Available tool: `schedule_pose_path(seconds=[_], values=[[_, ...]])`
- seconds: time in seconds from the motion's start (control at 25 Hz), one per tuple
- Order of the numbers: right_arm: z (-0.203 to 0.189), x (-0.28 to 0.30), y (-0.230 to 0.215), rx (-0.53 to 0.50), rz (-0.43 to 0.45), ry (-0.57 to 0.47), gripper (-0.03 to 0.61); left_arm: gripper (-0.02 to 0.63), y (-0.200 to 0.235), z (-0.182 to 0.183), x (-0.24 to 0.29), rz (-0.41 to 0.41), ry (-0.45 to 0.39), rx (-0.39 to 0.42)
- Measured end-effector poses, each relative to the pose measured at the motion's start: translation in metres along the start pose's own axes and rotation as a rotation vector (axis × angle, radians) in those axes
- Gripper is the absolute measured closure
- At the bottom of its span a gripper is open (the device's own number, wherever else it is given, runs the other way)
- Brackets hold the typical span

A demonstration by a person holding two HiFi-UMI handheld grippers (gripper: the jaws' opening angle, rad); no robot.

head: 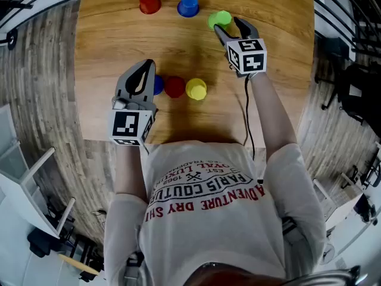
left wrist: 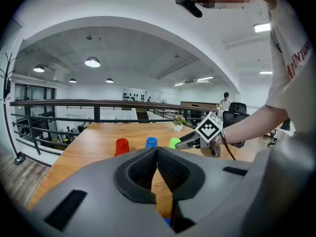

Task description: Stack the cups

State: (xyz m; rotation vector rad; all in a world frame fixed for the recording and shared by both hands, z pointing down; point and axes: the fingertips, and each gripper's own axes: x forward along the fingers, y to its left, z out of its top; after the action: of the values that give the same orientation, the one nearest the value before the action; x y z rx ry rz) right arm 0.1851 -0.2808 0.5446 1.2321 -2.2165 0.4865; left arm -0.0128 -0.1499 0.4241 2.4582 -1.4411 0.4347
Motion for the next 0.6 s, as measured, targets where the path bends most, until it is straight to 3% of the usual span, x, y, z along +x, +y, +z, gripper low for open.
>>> schedule_pose_path(seconds=[0.32,0.6], values=[[0.0,0.016,-0.003,0.005,0.053,-0.024,0.321,0.597,-0.009,-0.006,0.001,0.056,0.016,0.006],[0.009,-0.01,0.005,-0.023,0.069,-0.065,0.342,0.597,-0.021,-0.003,-0.009,0.076,0.004,0.019]])
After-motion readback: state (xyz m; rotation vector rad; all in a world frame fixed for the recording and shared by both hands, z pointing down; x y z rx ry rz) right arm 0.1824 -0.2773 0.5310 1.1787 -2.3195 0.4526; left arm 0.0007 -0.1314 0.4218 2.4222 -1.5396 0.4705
